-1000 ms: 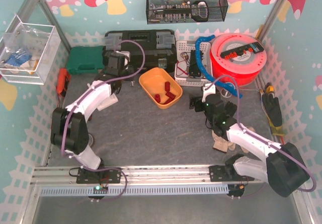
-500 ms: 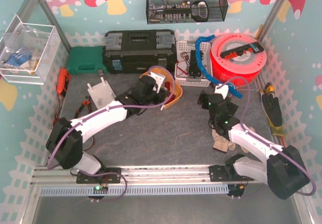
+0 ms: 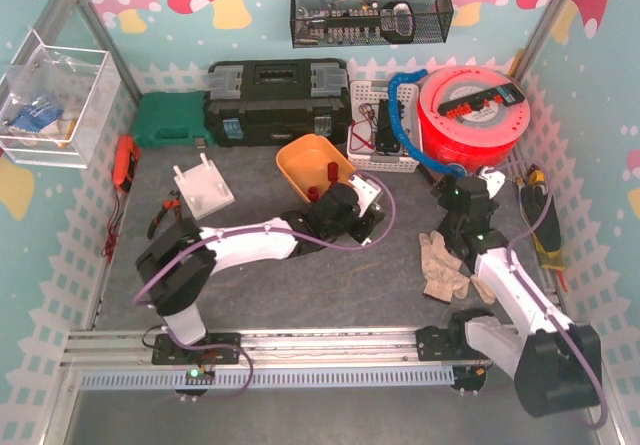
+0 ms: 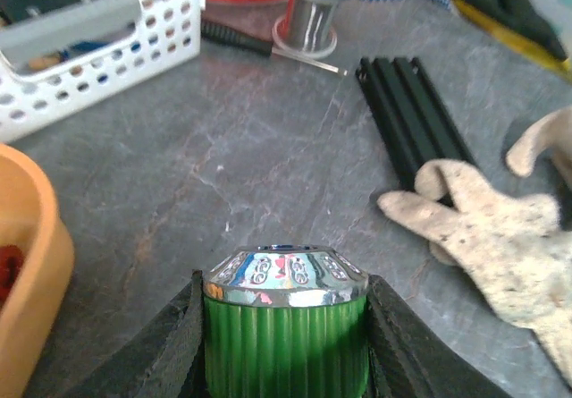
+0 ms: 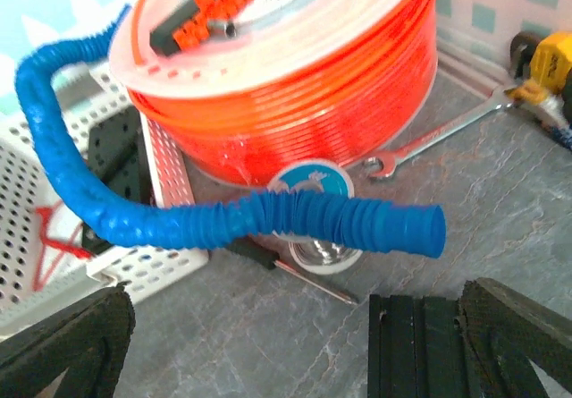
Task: Install the large spring
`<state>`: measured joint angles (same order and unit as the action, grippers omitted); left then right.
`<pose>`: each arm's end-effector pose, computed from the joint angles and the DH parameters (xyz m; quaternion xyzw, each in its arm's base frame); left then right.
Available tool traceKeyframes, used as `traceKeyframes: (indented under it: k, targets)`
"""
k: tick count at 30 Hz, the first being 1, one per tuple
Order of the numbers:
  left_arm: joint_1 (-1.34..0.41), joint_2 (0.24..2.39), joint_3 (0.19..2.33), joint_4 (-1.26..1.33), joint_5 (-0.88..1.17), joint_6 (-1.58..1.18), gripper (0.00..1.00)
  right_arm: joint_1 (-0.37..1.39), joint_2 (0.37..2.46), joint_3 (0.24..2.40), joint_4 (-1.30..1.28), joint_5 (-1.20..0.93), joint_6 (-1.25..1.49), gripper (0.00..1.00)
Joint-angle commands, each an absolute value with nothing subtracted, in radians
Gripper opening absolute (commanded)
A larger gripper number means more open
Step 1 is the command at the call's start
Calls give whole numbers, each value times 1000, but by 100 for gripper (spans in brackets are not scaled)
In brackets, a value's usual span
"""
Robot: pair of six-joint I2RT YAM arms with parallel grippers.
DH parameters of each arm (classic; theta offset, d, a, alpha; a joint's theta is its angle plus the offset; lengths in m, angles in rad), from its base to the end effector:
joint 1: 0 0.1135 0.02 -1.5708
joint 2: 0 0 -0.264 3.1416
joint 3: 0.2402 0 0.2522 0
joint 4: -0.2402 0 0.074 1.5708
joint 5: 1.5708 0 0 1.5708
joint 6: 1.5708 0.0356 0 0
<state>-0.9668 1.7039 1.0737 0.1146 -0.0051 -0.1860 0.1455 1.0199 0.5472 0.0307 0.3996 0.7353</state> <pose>0.2180 -0.3157 0.2252 0.3276 0.7995 -0.2725 0.4233 0.2234 0.0187 0.2347 0.3423 0.7615 0.0718 0.5457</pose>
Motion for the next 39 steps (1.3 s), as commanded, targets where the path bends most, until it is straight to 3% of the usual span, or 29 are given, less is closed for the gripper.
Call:
traceKeyframes:
  k: [1, 12, 27, 30, 33, 39]
  targets:
    - [-988, 1795, 1161, 180, 5, -183, 11, 138, 907, 487, 61, 410, 745, 99]
    - [-1008, 2037, 1346, 212, 26, -221, 13, 138, 688, 356, 154, 408, 701, 99]
    - [-1021, 2265, 1562, 164, 79, -275, 28, 138, 694, 341, 174, 387, 684, 99]
    - [-1024, 2309, 1602, 146, 79, -290, 35, 139, 689, 337, 178, 387, 683, 99]
    - [-1031, 2320, 1616, 133, 45, -296, 48, 138, 689, 334, 183, 387, 683, 99]
    - [-1034, 2229, 1556, 121, -23, -296, 66, 138, 683, 335, 182, 382, 677, 99]
